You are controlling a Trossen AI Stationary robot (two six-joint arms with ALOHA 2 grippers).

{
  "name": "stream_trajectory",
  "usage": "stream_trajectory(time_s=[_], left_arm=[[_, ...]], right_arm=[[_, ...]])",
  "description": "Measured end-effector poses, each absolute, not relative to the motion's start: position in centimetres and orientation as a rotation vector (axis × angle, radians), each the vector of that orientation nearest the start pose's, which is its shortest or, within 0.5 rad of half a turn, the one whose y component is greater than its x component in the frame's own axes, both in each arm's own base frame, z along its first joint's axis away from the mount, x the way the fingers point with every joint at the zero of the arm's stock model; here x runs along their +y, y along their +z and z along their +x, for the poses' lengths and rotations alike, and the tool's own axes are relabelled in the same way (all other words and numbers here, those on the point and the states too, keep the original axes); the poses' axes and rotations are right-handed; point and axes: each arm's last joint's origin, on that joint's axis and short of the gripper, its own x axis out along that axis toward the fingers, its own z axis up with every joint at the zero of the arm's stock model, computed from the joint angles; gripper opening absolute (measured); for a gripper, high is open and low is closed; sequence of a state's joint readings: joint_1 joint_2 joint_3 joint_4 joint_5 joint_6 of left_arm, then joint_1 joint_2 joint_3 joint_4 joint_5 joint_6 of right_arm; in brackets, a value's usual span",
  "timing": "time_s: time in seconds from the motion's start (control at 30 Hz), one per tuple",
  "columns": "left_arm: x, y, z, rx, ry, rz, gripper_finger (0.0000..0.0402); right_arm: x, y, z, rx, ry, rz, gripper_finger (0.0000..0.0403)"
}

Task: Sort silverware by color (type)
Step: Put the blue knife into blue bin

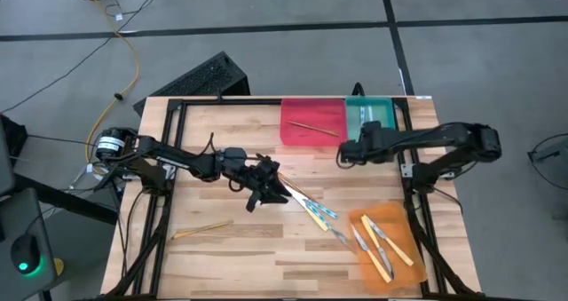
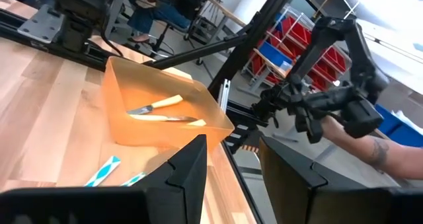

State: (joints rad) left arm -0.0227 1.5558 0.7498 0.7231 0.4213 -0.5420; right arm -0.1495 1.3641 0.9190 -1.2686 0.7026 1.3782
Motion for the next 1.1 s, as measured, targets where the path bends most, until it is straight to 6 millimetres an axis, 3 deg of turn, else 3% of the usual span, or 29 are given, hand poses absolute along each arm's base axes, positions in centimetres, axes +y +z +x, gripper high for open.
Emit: stream_trajectory(time_s=[0.3, 0.7, 1.1], left_arm=[[-2.0, 22.5, 32.2, 0.202, -0.43, -0.539, 0.0121], [-2.1, 23.1, 32.2, 0.148, -0.474, -0.529, 0.0121], [-2.1, 23.1, 32.2, 0.148, -0.481, -0.535, 0.0121]], right_arm=[[-8.4, 19.1, 17.9, 0.877, -1.447, 0.694, 0.0002], [-10.2, 18.2, 17.2, 0.855, -1.428, 0.716, 0.0012], [-10.4, 18.2, 17.3, 0.875, -1.395, 0.689, 0.0115]])
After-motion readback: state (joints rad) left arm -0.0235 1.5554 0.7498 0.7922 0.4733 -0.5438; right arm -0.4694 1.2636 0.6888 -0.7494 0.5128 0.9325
